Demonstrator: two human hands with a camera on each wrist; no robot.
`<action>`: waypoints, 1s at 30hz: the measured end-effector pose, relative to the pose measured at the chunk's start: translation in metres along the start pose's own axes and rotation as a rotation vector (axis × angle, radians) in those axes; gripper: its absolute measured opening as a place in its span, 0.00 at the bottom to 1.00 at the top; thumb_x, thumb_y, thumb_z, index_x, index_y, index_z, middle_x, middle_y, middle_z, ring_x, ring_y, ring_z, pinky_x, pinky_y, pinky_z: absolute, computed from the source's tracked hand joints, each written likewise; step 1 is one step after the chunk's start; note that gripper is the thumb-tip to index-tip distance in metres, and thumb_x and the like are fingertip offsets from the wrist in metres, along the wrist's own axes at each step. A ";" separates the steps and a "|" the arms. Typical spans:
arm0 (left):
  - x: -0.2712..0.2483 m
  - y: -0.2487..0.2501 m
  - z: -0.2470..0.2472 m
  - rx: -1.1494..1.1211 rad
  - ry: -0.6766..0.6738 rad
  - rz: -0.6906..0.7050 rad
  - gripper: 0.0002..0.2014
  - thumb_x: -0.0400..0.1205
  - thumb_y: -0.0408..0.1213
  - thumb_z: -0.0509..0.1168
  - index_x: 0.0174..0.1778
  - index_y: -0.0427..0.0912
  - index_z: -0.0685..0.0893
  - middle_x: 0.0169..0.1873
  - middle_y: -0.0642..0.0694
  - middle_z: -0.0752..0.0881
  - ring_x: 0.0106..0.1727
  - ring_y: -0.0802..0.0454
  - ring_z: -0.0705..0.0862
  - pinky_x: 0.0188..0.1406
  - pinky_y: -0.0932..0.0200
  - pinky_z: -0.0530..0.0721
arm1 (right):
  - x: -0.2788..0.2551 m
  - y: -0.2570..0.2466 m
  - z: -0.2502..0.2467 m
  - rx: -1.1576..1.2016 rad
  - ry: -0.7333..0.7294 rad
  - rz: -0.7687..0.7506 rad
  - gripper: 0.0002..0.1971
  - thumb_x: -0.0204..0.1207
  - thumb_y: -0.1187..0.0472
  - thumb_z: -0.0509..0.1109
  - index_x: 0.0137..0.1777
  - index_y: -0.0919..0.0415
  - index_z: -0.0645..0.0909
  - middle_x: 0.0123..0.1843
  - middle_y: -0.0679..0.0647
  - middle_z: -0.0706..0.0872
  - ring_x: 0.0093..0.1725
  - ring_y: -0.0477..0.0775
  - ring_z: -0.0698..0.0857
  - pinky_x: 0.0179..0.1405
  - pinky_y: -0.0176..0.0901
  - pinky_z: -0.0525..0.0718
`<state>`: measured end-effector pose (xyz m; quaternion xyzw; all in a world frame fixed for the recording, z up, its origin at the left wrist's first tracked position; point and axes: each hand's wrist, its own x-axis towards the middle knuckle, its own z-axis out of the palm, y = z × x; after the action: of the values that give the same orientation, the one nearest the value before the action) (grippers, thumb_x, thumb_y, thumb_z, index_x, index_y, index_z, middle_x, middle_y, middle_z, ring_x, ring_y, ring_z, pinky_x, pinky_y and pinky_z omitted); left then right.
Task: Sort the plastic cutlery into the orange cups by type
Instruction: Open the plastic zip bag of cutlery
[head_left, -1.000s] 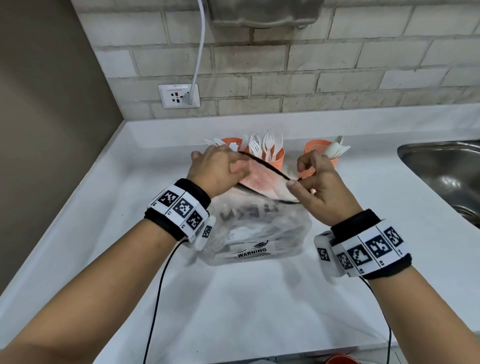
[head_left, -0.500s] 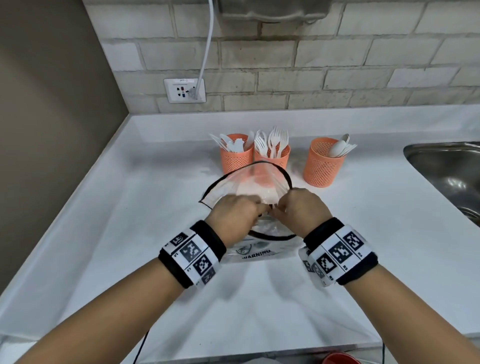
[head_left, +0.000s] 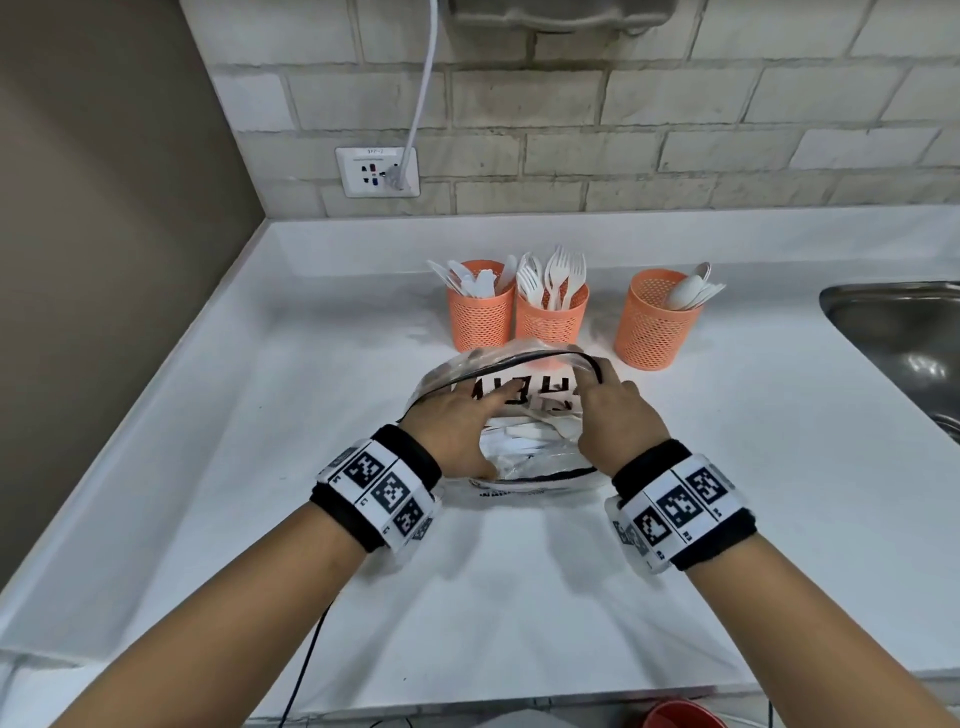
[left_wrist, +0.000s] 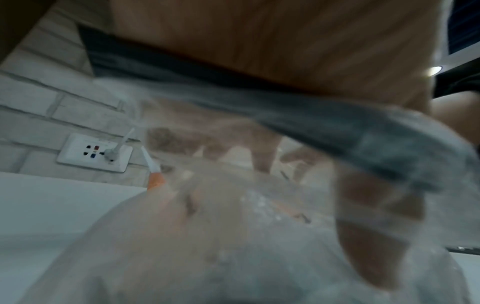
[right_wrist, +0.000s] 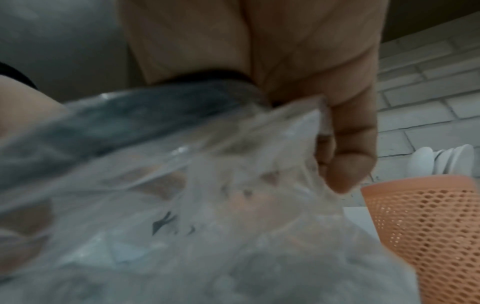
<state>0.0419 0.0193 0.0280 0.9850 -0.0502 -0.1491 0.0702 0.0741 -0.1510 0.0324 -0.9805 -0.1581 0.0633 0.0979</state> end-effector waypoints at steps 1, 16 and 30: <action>0.002 0.000 -0.001 -0.034 0.026 0.004 0.42 0.74 0.48 0.71 0.81 0.59 0.55 0.73 0.41 0.72 0.71 0.43 0.75 0.66 0.55 0.74 | 0.001 0.002 0.000 0.006 -0.015 0.005 0.34 0.73 0.74 0.59 0.80 0.61 0.55 0.73 0.59 0.65 0.63 0.68 0.74 0.57 0.54 0.78; 0.027 0.026 0.020 -0.047 -0.001 0.047 0.30 0.79 0.37 0.67 0.77 0.44 0.66 0.74 0.43 0.70 0.73 0.45 0.72 0.68 0.52 0.74 | 0.008 0.011 0.007 0.169 -0.033 -0.049 0.19 0.74 0.72 0.62 0.53 0.51 0.88 0.63 0.57 0.76 0.60 0.60 0.81 0.61 0.46 0.80; 0.023 0.031 0.016 0.014 -0.061 -0.035 0.23 0.76 0.45 0.68 0.66 0.42 0.78 0.65 0.43 0.82 0.65 0.45 0.80 0.64 0.52 0.80 | 0.002 0.007 0.008 0.056 -0.041 -0.031 0.29 0.72 0.74 0.59 0.74 0.59 0.68 0.69 0.59 0.66 0.59 0.67 0.80 0.58 0.57 0.82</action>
<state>0.0564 -0.0154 0.0112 0.9812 -0.0362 -0.1801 0.0589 0.0769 -0.1558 0.0226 -0.9733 -0.1734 0.0863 0.1231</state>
